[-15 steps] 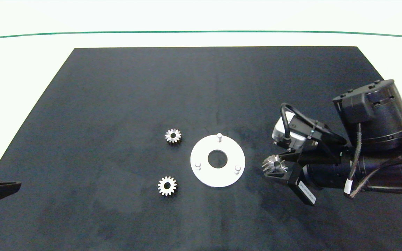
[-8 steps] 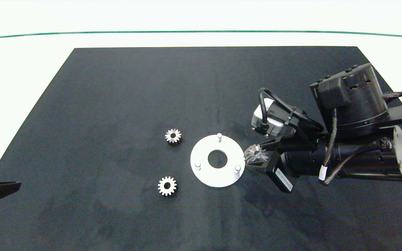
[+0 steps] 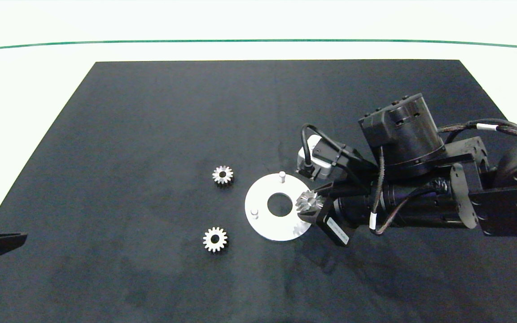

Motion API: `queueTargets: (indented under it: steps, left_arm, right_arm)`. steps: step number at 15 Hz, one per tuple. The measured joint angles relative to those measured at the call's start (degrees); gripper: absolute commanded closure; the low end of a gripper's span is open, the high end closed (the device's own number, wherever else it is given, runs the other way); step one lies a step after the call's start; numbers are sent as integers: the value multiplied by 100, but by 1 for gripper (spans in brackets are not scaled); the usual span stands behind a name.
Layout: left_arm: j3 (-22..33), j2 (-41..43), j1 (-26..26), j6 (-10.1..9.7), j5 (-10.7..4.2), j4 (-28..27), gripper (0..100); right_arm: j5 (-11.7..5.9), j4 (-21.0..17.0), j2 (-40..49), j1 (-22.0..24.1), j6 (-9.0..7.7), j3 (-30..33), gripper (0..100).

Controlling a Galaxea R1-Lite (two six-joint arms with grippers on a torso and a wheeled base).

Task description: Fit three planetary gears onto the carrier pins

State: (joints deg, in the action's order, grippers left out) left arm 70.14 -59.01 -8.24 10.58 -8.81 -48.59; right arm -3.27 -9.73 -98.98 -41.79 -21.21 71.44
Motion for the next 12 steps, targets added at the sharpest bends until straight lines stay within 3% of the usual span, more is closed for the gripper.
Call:
queueTargets:
  steps: [12]
  left_arm:
    - [0,17,0,7,0,0,0]
  right_arm:
    - [-23,-22,-105,-21,0,-77,69]
